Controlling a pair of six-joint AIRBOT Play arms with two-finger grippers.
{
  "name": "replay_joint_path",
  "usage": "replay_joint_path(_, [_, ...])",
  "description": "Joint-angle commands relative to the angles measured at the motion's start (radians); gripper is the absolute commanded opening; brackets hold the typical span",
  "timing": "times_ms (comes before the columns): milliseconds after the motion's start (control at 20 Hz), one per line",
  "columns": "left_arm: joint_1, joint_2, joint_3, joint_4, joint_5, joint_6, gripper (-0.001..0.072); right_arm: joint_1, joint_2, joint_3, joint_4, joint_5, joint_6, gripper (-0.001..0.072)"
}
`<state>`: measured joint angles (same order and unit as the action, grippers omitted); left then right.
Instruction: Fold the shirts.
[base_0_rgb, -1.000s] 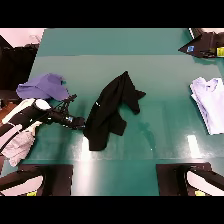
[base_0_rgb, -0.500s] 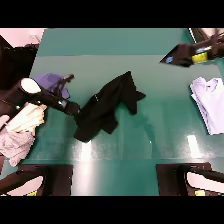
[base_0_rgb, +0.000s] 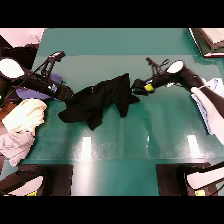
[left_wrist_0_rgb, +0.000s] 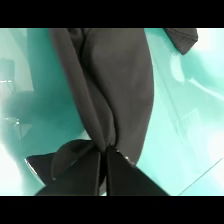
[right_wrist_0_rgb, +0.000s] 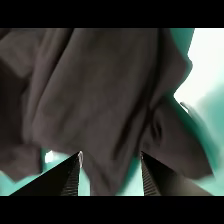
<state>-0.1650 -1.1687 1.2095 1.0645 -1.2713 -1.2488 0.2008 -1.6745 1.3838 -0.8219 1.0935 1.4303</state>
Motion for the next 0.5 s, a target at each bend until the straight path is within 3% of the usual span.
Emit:
replay_joint_path(0, [0.000,0.001,0.010,0.006,0.008,-0.009,0.0027,0.066,-0.084,0.023,0.016,-0.092,0.003,0.0439])
replay_joint_path(150, [-0.001,0.001,0.010,0.006,0.006,-0.009,0.0027,0.077,-0.127,0.067,0.014,-0.093,0.005,0.0427])
replay_joint_path(200, [0.000,0.001,0.010,0.006,0.006,-0.009,0.0027,0.077,-0.135,0.074,0.014,-0.089,0.005,0.0322])
replay_joint_path(250, [0.000,0.001,0.010,0.006,0.006,-0.009,0.0026,0.077,-0.135,0.076,0.009,-0.089,0.004,0.0123])
replay_joint_path(300, [0.000,0.001,0.010,0.006,0.006,-0.009,0.0027,0.076,-0.132,0.076,0.008,-0.091,-0.002,0.0015])
replay_joint_path(450, [0.000,0.002,0.032,0.089,0.003,-0.026,0.0026,0.060,-0.059,0.076,-0.076,-0.068,-0.006,0.0013])
